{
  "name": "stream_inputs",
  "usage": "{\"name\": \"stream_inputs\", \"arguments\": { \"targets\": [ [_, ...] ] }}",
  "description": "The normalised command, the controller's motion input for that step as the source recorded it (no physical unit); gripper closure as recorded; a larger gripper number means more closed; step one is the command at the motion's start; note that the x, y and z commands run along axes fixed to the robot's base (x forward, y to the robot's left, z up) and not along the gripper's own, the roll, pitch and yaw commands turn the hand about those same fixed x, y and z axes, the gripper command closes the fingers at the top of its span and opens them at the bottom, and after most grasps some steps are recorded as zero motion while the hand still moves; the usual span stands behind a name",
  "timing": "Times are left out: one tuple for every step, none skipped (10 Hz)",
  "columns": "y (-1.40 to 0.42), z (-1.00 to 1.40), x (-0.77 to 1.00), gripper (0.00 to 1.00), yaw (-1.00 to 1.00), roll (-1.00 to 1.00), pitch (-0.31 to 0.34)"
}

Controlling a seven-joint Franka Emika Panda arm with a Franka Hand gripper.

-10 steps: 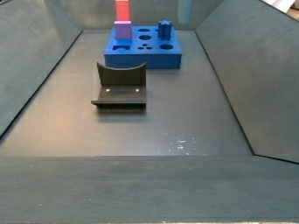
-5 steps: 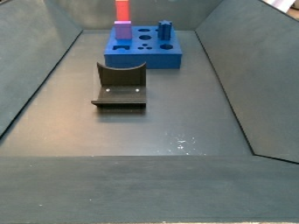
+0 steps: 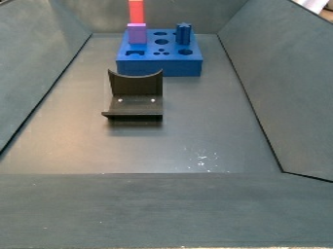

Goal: Pick up the square-circle object. Move up. Place the square-circle object on the fixture. Regrasp the square-circle object. Rotate the square-circle object. Move to above the board. Insert the square-circle object.
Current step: Insert the square-circle object.

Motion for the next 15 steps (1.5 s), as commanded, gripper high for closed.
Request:
{"name": "stream_inputs", "arguments": {
  "targets": [
    [-0.37, 0.00, -0.57, 1.00, -0.31, 0.00, -0.100],
    [-0.27, -0.03, 0.04, 1.00, -0.86, 0.00, -0.060],
    [-0.27, -0.04, 0.03, 1.00, -0.90, 0.00, -0.024],
    [-0.27, -0.10, 0.04, 1.00, -0.88, 0.00, -0.064],
    [-0.26, -0.12, 0.03, 1.00, -0.90, 0.00, -0.053],
    [-0.27, -0.20, 0.00, 1.00, -0.90, 0.00, -0.071],
    [-0.29, -0.31, 0.00, 1.00, -0.89, 0.00, -0.090],
    [-0.30, -0.32, 0.00, 1.00, -0.89, 0.00, -0.084],
    [-0.30, -0.31, 0.00, 1.00, -0.89, 0.00, -0.081],
    [-0.24, -0.32, 0.00, 1.00, -0.92, 0.00, -0.059],
    [-0.20, -0.33, 0.00, 1.00, -0.95, 0.00, -0.014],
    [-0.16, -0.37, 0.00, 1.00, -0.97, 0.00, 0.000],
    [-0.12, -0.42, 0.00, 1.00, -0.99, 0.00, 0.006],
    [-0.11, -0.44, 0.00, 1.00, -1.00, 0.00, 0.000],
    [-0.10, -0.46, 0.00, 1.00, -1.00, 0.00, 0.000]
  ]
}}
